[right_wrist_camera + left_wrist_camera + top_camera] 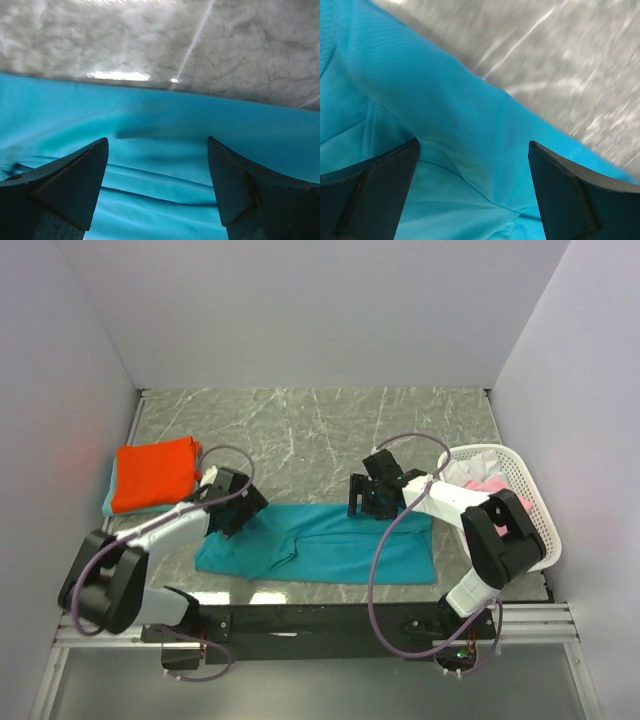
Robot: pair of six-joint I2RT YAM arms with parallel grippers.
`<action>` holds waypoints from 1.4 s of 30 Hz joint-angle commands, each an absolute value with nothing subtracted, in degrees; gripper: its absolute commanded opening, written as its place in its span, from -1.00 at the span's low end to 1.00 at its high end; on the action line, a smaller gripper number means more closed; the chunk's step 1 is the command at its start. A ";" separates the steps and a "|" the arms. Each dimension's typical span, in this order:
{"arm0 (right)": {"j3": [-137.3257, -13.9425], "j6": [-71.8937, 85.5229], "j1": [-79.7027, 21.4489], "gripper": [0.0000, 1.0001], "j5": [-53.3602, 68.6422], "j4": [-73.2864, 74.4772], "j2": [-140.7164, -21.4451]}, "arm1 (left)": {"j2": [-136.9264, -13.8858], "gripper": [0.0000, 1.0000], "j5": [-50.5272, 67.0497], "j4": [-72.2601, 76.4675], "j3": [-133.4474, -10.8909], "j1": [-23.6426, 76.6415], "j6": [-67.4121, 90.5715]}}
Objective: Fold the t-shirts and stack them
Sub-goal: Fold the tshirt
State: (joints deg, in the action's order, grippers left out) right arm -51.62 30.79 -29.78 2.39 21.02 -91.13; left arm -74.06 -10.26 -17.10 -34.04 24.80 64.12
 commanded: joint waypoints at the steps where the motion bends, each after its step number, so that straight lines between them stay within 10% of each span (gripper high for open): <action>1: -48.89 32.43 -29.71 0.73 1.40 19.34 -91.67 | -84.77 0.99 -8.17 -14.06 -36.02 22.24 60.39; 20: -27.68 48.33 -63.08 0.73 4.75 8.44 -78.13 | -146.76 0.99 -5.11 -35.59 -124.60 25.05 52.29; 42: -39.73 48.86 -68.73 0.84 -11.86 26.54 -66.65 | -147.57 0.99 3.60 -26.22 -128.41 23.91 50.71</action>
State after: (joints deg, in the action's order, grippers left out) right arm -38.37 47.07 -68.38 -7.40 22.15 -72.55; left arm -146.10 0.34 -29.45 -129.84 24.27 51.94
